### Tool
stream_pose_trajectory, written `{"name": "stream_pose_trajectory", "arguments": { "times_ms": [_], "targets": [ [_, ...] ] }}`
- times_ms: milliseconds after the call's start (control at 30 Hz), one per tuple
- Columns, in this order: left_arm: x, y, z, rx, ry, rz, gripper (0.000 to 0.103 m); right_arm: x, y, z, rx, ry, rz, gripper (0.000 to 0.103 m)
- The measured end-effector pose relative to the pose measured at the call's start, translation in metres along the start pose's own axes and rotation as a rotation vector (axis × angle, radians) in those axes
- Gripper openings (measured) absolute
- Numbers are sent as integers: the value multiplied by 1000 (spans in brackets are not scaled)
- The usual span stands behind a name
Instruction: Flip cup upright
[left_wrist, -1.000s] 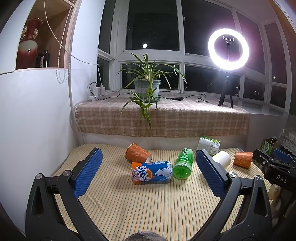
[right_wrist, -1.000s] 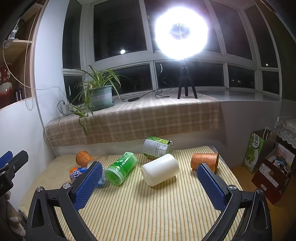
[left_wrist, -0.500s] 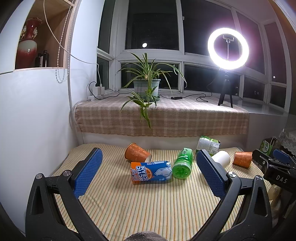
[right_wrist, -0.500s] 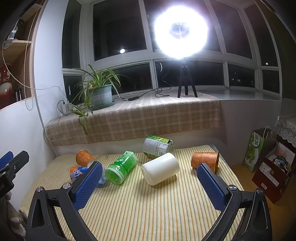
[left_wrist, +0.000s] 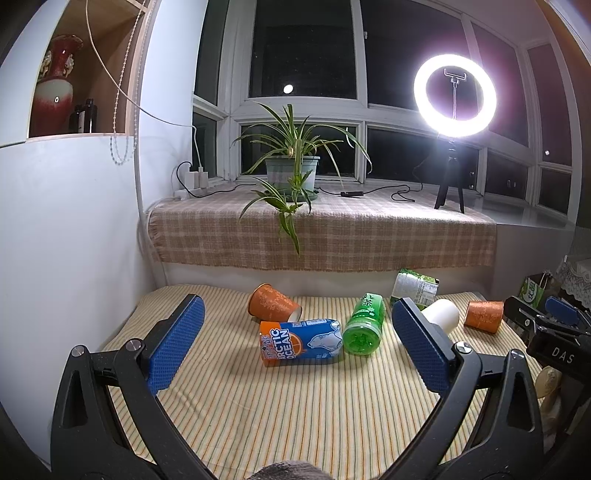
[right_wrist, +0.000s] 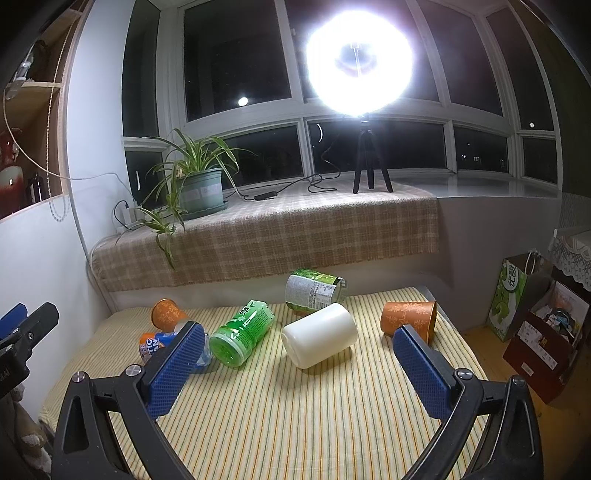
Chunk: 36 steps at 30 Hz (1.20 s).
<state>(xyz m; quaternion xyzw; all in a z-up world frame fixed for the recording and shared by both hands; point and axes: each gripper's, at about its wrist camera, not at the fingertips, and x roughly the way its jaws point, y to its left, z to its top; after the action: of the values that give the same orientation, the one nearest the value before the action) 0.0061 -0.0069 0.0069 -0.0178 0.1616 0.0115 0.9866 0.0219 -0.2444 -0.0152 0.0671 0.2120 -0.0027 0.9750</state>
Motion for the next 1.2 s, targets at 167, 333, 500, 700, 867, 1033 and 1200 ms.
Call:
{"name": "stream_pose_trajectory", "arguments": {
  "times_ms": [167,333,500,700,867,1033,1200],
  "targets": [
    [0,0,0,-1,0,2,103,0,0,0,-2,0,0,103],
    [0,0,0,0,1,1,103,0,0,0,-2,1,0,103],
    [0,-2,-2,0,2,0,103,1,-1,-1,1,5,0,103],
    [2,-3,-3,0,5,2,103,2,-1,-2,9,14,3,103],
    [5,-2,-12,-2,10,5,103,6,-1,0,15,27,11,103],
    [9,6,-14,-11,26,9,103,20,5,5,6,56,31,103],
    [12,17,-19,-26,49,9,103,52,9,13,39,143,96,103]
  ]
}}
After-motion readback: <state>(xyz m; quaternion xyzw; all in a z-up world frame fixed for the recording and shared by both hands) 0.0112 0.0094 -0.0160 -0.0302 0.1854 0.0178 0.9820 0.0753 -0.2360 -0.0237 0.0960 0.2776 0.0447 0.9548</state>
